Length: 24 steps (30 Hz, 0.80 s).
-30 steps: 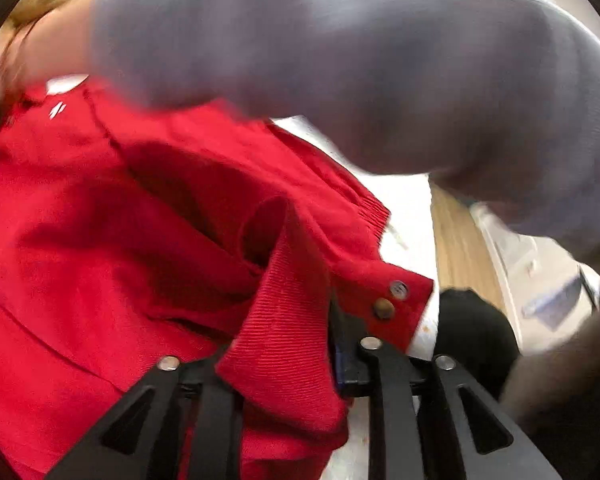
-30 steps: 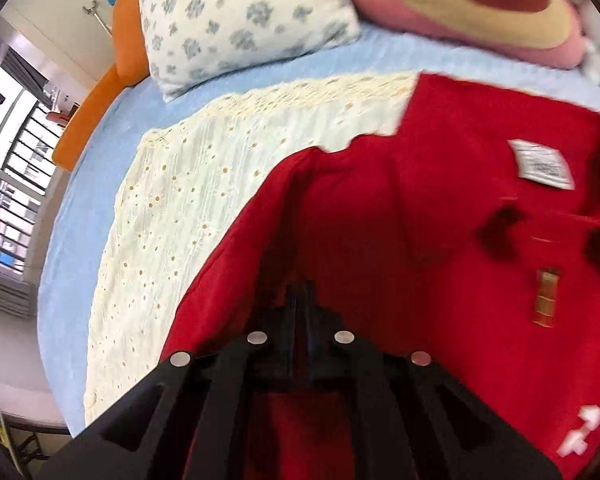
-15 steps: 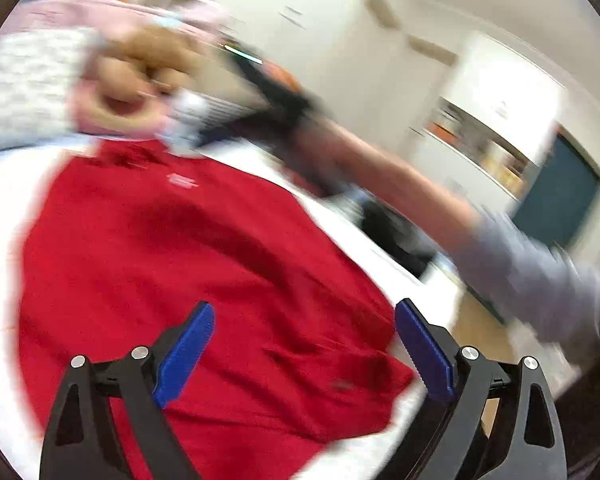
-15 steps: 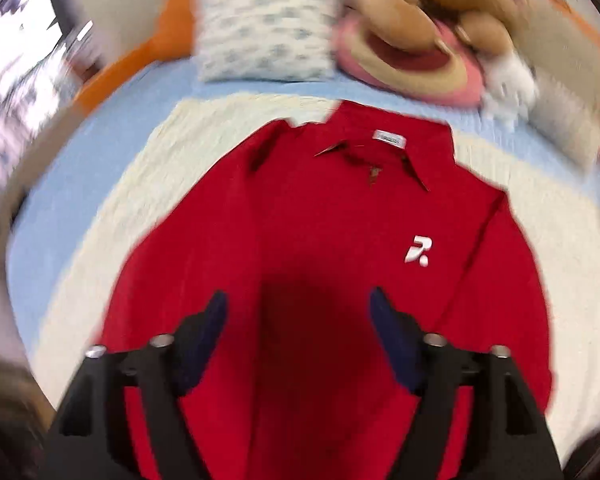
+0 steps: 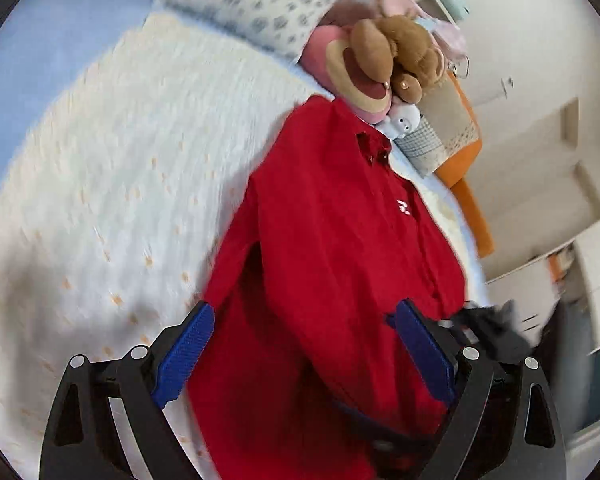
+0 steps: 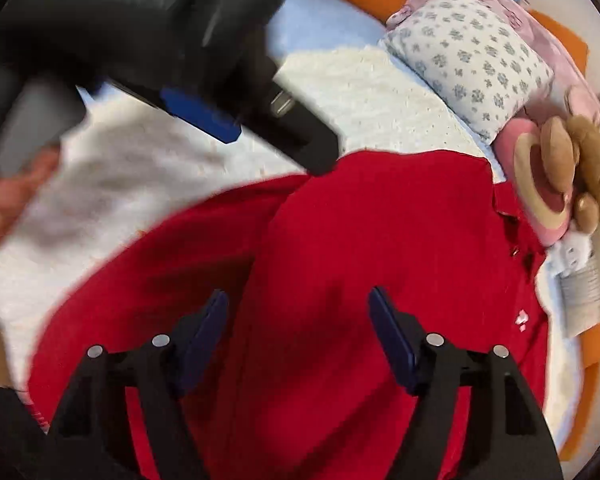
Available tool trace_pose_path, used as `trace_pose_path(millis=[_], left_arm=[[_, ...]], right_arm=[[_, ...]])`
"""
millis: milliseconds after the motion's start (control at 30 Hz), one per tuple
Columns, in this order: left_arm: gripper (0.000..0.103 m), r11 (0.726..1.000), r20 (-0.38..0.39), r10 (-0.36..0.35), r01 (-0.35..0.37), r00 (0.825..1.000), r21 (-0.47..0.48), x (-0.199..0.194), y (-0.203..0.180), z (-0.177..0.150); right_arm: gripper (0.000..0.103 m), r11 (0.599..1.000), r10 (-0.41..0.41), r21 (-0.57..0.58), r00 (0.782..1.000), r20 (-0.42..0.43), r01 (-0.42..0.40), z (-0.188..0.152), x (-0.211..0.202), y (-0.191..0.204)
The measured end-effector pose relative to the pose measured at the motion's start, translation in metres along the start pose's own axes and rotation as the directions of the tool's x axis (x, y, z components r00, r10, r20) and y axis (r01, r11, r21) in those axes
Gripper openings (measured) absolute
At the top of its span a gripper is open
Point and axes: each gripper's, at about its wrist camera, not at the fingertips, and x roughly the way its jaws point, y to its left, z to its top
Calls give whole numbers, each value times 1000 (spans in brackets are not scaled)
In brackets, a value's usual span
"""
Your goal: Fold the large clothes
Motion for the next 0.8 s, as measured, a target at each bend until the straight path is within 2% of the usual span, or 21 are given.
trace_pose_path(millis=[67,100,133,167,233,267,333,433,533,667,733,800], left_arm=[[93,997,3,-52,52,999,-48,6,13,2],[93,994,4,-82,83,997,-76,9,19,2],[93,987,6,-118,118,993,-105,11,25,1],[93,975,9,-167,166,986,-147,14,33,1],[93,956,20,-217,217,976,-195,16,43,5],[93,951,25,-229,229,973,-206,19,44,6],[93,963,24,-195,195,981,-186,21,40,9],[93,967,6,-196,194,981,-166,31,27,16],[93,969,21,-191,192,981,-156,39,15,21],[93,939,15,-263,260,965,-226,70,5,30],[93,935,7,-265,259,964,-241,84,3,32],[93,943,5,-234,228,972,-241,98,3,33]], right_arm=[[58,998,-49,-41,998,-49,47,-2,15,10],[45,998,-49,-40,996,-71,47,-5,20,10],[32,999,-30,-30,996,-84,28,-8,23,8],[28,1000,-10,-16,996,-87,9,-11,24,6],[18,999,27,38,997,-66,-24,-16,16,-6],[17,997,38,70,998,-53,-35,-18,12,-13],[17,992,42,120,999,-29,-38,-23,1,-26],[17,979,63,193,998,5,-63,-33,-16,-49],[17,969,61,238,998,34,-67,-43,-31,-68],[17,953,63,293,996,65,-79,-57,-39,-90],[17,947,72,308,995,73,-91,-62,-41,-94],[17,940,89,321,992,88,-113,-65,-40,-99]])
